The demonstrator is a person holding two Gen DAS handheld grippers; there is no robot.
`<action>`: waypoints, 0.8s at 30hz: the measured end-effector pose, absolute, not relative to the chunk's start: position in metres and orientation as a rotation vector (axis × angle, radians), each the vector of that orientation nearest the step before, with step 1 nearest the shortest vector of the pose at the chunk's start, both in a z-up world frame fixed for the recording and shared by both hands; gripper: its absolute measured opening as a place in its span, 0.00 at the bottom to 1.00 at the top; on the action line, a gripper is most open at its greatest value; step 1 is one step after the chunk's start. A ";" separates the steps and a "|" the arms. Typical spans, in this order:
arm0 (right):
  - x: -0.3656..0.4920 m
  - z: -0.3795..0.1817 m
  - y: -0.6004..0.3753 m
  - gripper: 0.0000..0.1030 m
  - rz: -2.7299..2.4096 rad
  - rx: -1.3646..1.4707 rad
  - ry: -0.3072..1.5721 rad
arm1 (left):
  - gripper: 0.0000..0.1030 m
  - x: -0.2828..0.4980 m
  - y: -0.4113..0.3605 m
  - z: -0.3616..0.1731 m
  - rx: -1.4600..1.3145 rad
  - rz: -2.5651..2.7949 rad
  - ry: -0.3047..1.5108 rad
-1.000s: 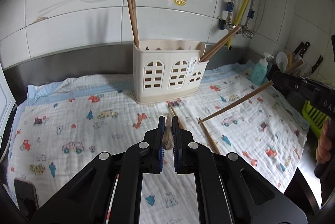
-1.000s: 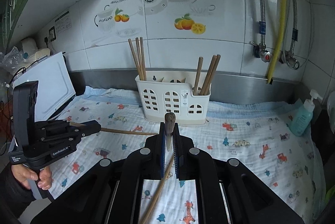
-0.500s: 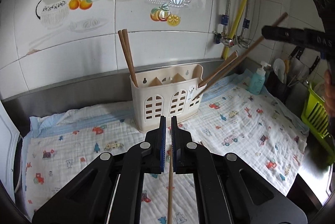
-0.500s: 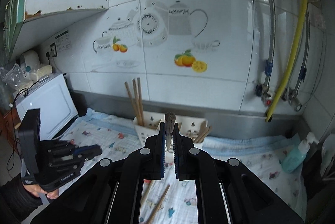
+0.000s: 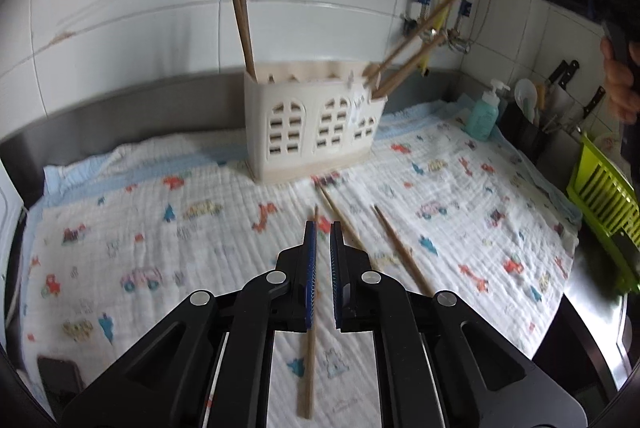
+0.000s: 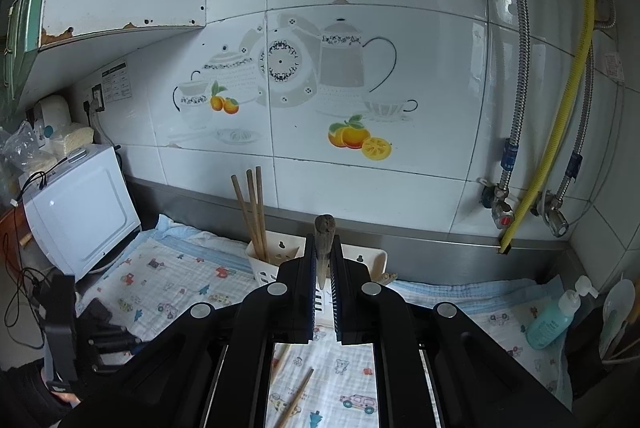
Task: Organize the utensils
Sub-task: 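Lift both held chopsticks upright and carry them over the white holder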
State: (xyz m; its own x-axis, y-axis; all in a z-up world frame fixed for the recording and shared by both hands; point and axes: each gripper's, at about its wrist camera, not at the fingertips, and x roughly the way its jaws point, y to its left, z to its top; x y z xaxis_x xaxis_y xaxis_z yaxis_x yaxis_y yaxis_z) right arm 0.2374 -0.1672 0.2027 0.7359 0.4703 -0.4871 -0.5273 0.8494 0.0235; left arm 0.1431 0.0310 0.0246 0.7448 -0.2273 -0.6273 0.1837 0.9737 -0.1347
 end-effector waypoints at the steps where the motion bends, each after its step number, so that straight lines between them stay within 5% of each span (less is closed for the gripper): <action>1: 0.235 0.203 -0.167 0.06 0.553 -0.121 0.498 | 0.09 0.139 0.031 0.018 -0.067 -0.223 0.708; 4: 0.229 0.206 -0.166 0.06 0.561 -0.123 0.486 | 0.36 0.127 0.032 -0.001 -0.079 -0.217 0.732; 13: 0.219 0.204 -0.160 0.06 0.580 -0.135 0.480 | 0.33 0.112 0.027 -0.049 -0.053 -0.207 0.820; 19: 0.217 0.201 -0.158 0.06 0.583 -0.137 0.483 | 0.17 0.114 0.028 -0.066 -0.042 -0.192 0.854; 24: 0.219 0.201 -0.158 0.06 0.580 -0.139 0.484 | 0.17 0.116 0.029 -0.077 -0.042 -0.167 0.881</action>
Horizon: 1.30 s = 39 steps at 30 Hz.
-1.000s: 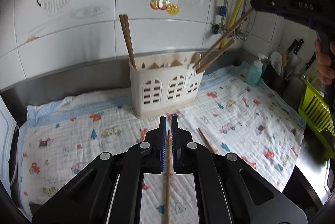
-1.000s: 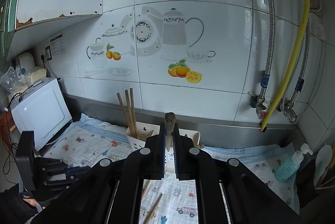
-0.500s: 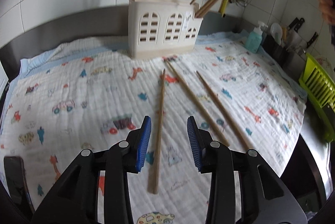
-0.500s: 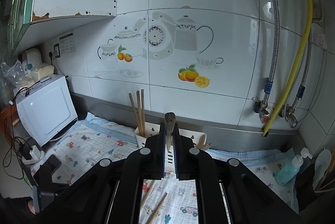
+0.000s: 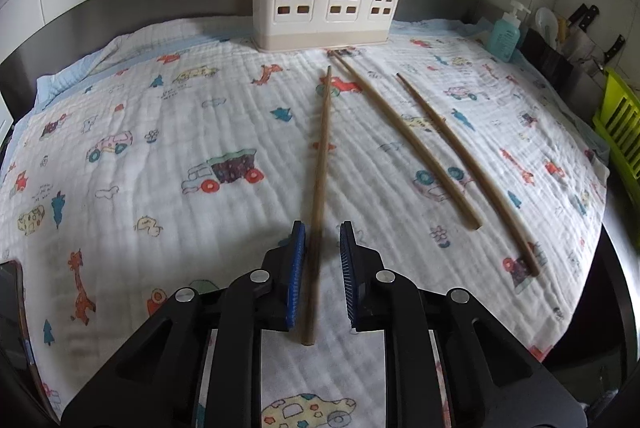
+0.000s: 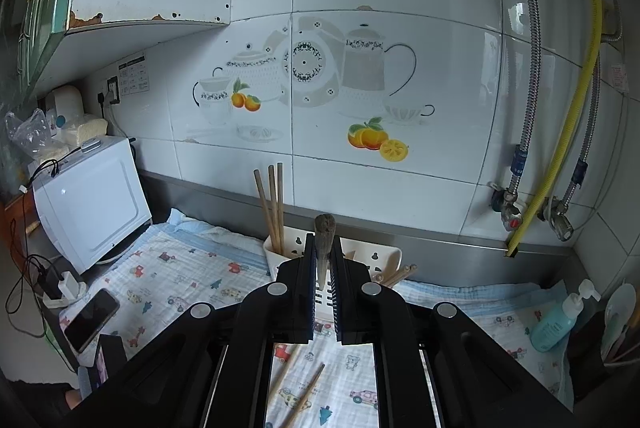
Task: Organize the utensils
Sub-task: 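Lift both held chopsticks upright and carry them over the white holder, then lower the chopsticks into the white holder and open both grippers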
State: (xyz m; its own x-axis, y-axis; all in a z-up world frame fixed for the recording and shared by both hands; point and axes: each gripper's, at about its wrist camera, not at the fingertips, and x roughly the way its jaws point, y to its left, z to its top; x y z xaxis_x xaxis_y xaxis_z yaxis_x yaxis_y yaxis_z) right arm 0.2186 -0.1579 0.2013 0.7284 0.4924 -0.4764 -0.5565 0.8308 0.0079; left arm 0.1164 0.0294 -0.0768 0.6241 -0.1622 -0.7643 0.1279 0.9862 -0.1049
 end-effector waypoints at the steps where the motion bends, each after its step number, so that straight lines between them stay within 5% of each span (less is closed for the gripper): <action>1: 0.219 0.201 -0.158 0.06 0.579 -0.138 0.484 | 0.17 0.116 0.030 -0.077 -0.044 -0.166 0.877; 7: 0.218 0.200 -0.160 0.06 0.578 -0.137 0.484 | 0.06 0.115 0.022 -0.076 0.009 -0.137 0.873; 39: 0.246 0.217 -0.164 0.06 0.541 -0.115 0.459 | 0.05 0.171 0.026 0.080 0.004 -0.203 0.579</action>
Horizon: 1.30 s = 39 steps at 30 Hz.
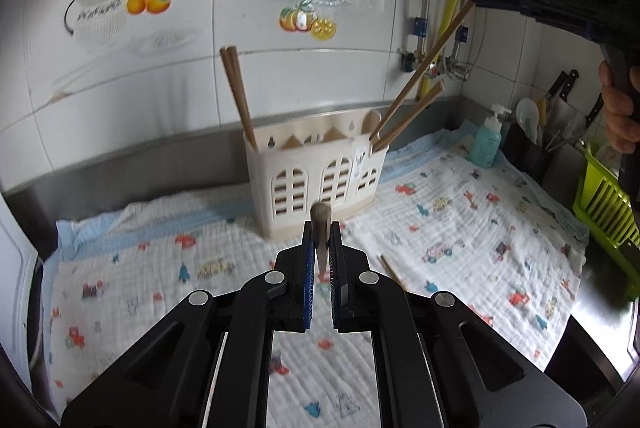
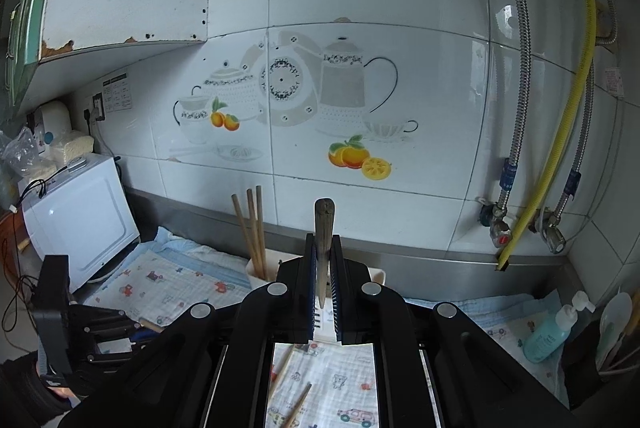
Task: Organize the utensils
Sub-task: 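Lower the chopsticks into the white holder and open both grippers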
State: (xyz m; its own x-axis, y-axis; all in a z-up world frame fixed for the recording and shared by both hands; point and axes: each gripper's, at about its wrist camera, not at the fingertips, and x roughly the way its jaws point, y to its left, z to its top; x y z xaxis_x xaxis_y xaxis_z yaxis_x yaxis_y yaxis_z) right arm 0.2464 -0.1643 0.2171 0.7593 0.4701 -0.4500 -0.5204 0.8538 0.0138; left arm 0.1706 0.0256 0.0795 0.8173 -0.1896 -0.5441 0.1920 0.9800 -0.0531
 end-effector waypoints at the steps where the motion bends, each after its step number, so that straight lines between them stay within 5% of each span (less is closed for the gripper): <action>1: 0.250 0.219 -0.165 0.06 0.536 -0.113 0.457 | 0.05 0.176 0.025 0.086 0.008 -0.208 0.573; 22: 0.311 0.202 -0.173 0.06 0.470 -0.136 0.537 | 0.05 0.262 0.017 0.225 0.059 -0.108 0.311; 39: 0.326 0.163 -0.164 0.06 0.491 -0.161 0.616 | 0.07 0.310 0.036 0.168 -0.009 -0.051 0.424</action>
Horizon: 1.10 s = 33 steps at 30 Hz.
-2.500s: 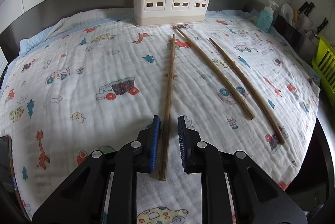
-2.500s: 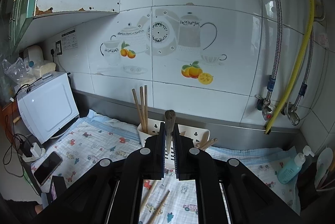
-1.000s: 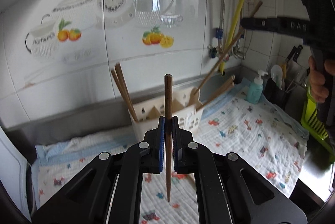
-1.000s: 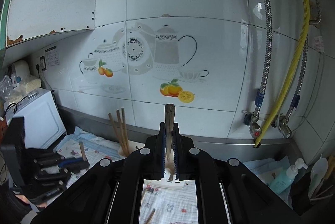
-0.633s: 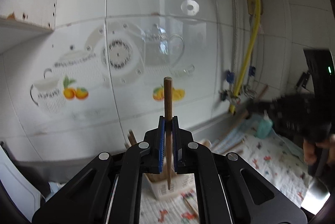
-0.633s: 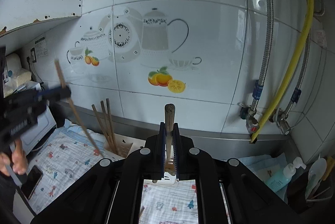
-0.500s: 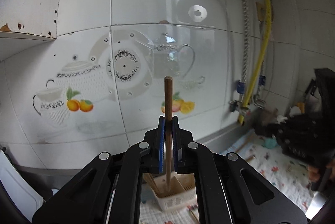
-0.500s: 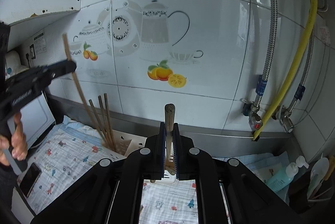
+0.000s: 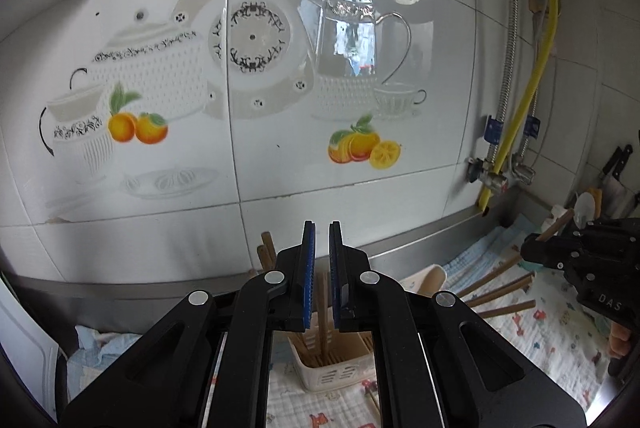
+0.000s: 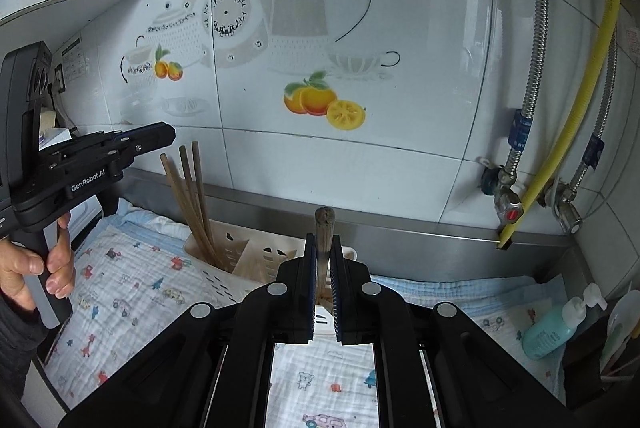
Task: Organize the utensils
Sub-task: 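Lower the chopsticks into the white holder and open both grippers, then withdraw both open grippers back over the last two chopsticks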
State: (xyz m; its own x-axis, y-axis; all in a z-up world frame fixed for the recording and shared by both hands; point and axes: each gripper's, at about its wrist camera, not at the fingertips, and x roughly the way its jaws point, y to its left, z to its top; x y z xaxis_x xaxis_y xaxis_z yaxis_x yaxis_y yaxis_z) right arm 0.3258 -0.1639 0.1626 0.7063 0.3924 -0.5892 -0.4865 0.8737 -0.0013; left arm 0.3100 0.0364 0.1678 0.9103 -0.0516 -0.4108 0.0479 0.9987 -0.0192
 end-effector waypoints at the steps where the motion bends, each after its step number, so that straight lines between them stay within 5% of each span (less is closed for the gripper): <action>1: 0.326 0.162 -0.164 0.06 0.489 -0.163 0.618 | 0.07 0.309 0.036 0.167 -0.004 -0.046 0.421; 6: 0.325 0.162 -0.164 0.07 0.480 -0.162 0.619 | 0.10 0.302 0.034 0.167 0.008 -0.065 0.424; 9: 0.320 0.165 -0.165 0.08 0.477 -0.158 0.612 | 0.31 0.294 0.034 0.170 0.011 -0.059 0.411; 18: 0.274 0.185 -0.186 0.18 0.464 -0.121 0.534 | 0.40 0.247 0.036 0.174 -0.001 -0.050 0.381; 21: 0.247 0.181 -0.194 0.18 0.467 -0.105 0.524 | 0.51 0.224 0.039 0.167 -0.023 -0.048 0.380; 33: 0.160 0.094 -0.198 0.19 0.455 -0.066 0.612 | 0.76 0.151 0.047 0.106 -0.075 0.001 0.436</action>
State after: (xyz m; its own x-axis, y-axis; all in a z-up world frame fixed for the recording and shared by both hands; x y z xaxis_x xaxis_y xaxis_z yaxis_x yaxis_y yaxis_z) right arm 0.1600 -0.1985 0.0935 0.7228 0.3928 -0.5686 -0.4314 0.8992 0.0727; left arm 0.1513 0.0466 0.1061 0.9067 -0.0157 -0.4215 -0.0166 0.9972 -0.0729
